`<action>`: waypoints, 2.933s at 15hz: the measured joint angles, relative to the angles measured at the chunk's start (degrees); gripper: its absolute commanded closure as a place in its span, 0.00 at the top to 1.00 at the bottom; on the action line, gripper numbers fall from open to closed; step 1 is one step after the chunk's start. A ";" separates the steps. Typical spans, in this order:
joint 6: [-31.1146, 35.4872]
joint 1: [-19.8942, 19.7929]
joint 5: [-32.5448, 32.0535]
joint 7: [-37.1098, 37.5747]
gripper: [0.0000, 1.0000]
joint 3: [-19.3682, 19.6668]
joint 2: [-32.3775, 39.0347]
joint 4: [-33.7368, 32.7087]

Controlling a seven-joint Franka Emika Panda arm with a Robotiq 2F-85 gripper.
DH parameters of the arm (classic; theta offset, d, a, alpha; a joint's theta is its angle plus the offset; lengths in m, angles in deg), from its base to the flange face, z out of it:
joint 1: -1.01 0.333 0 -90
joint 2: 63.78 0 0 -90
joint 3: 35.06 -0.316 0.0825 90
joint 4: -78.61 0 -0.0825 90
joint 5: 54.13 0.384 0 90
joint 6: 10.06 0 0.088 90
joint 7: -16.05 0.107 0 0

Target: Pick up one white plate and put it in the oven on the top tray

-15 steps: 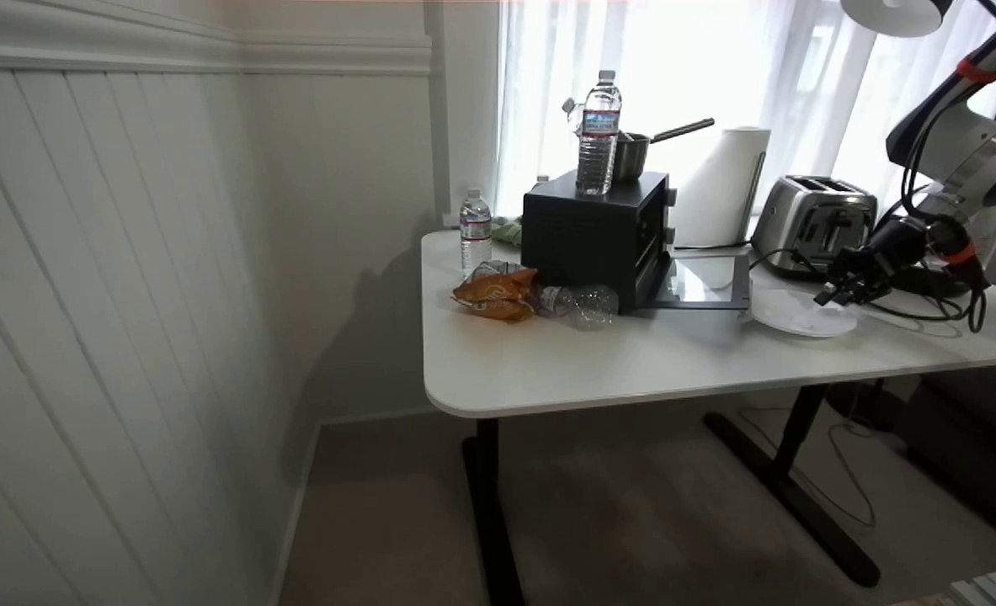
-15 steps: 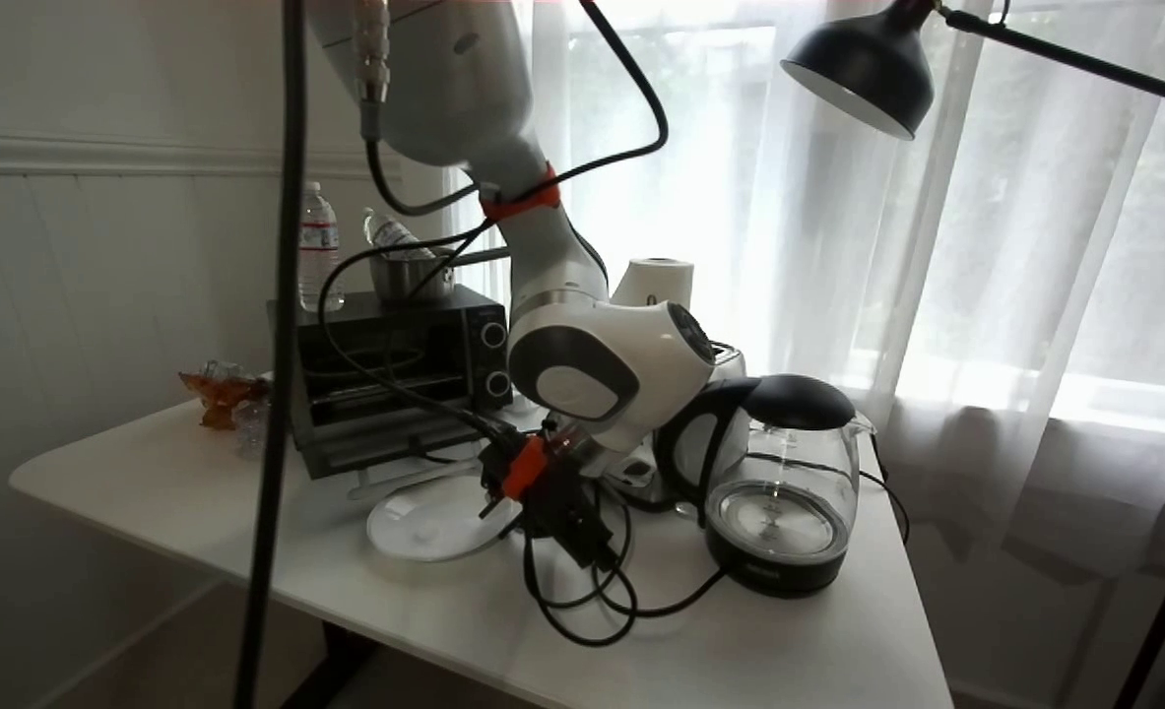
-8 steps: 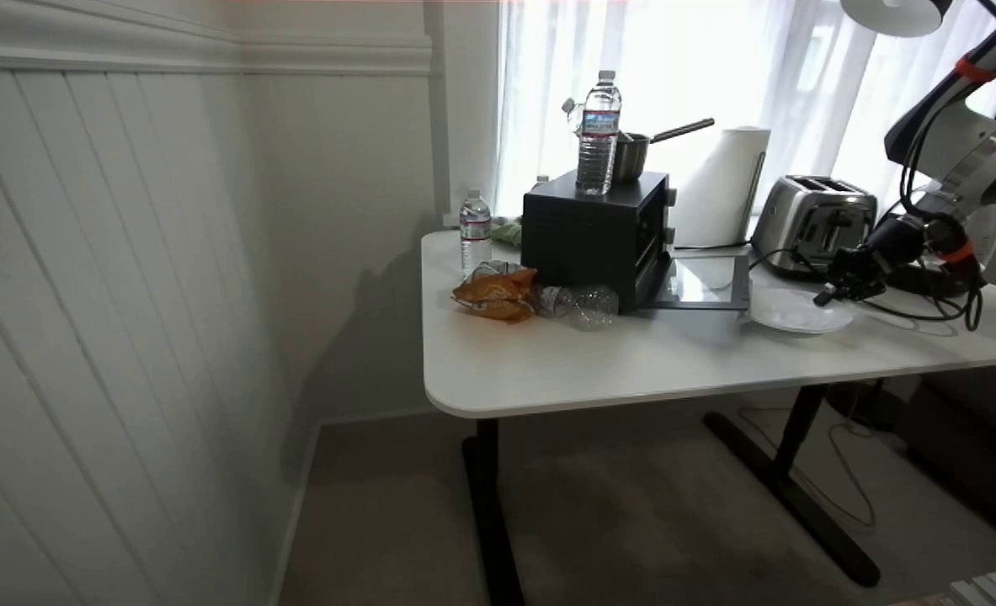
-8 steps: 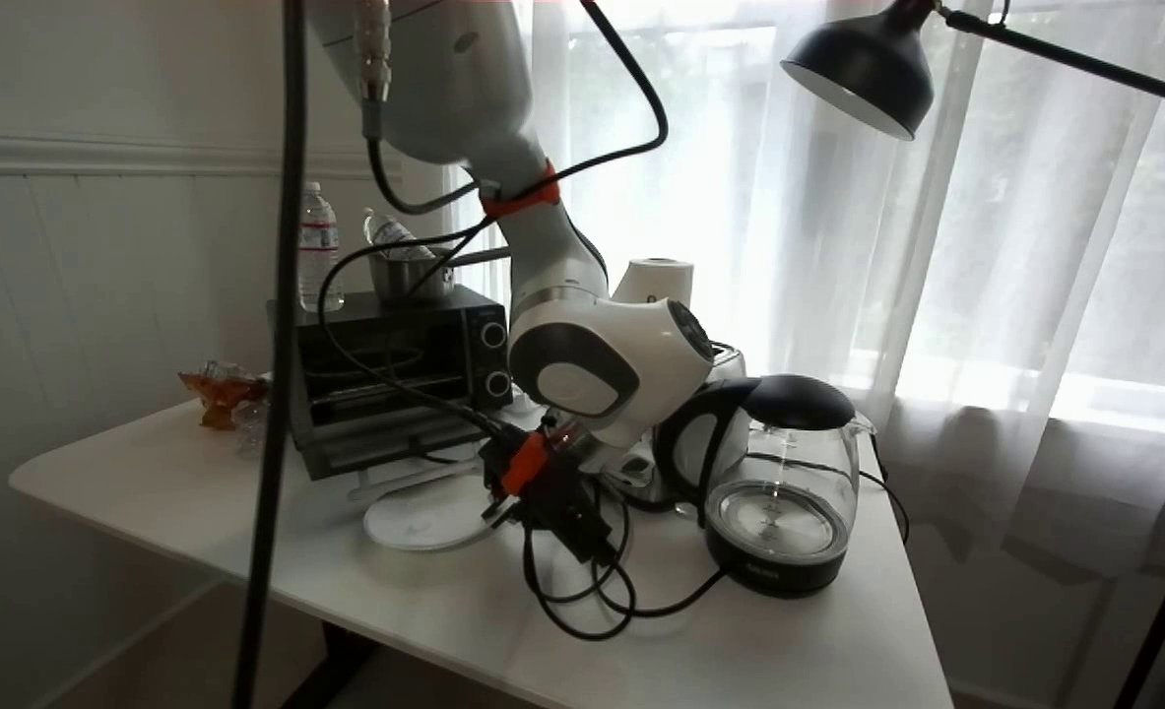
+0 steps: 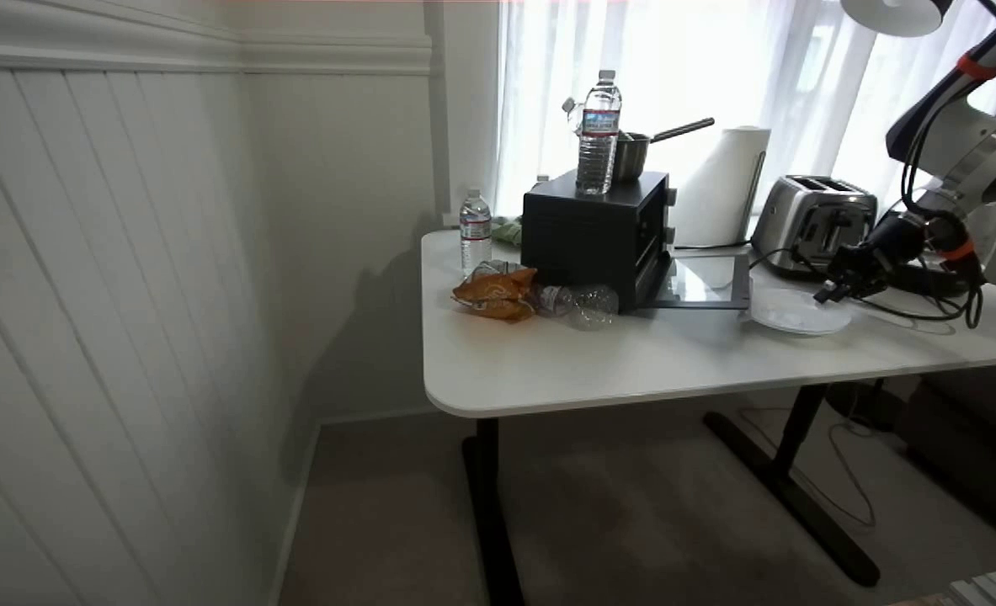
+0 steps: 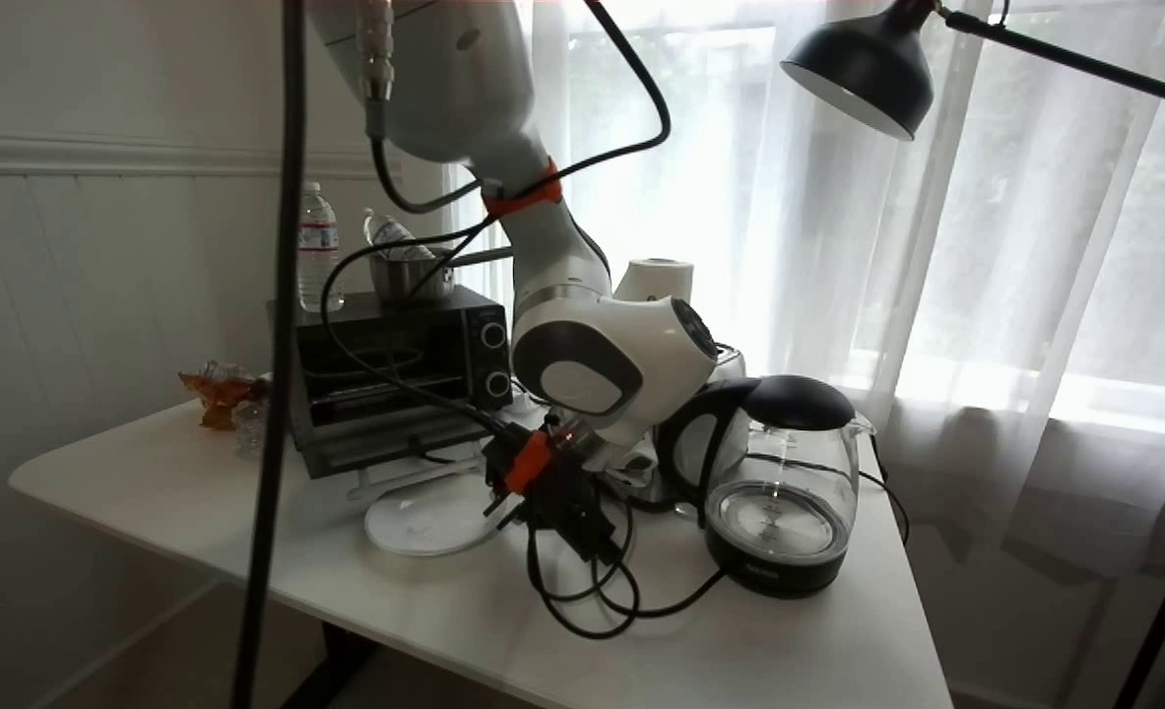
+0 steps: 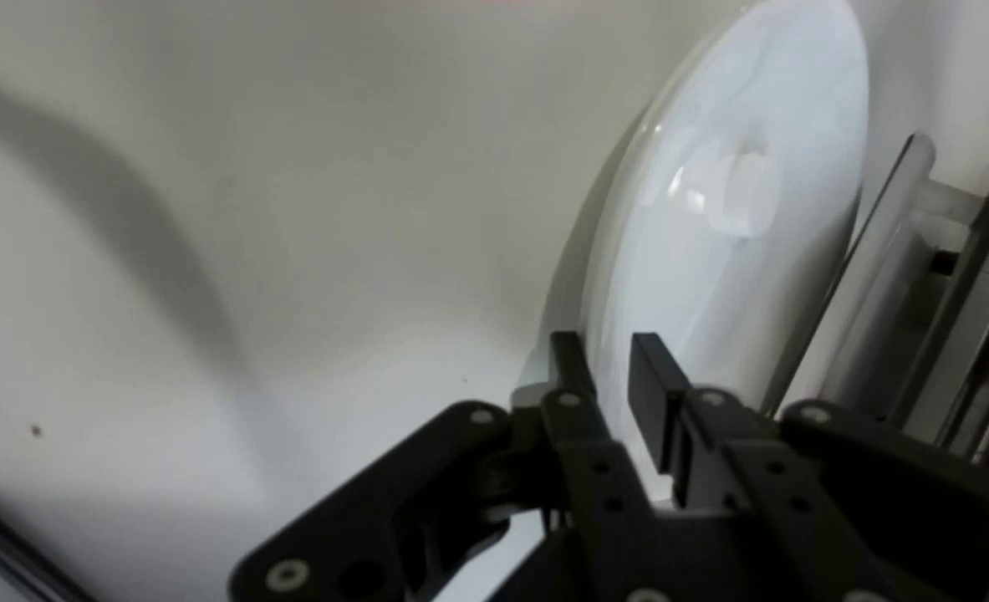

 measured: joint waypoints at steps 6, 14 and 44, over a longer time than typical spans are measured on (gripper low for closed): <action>-0.05 -0.62 0.00 0.00 0.06 0.58 0.04 0.00; -0.54 -1.33 -0.01 0.00 0.05 0.59 -0.35 0.00; -18.31 -10.22 0.26 -3.83 0.03 7.64 -4.59 -0.48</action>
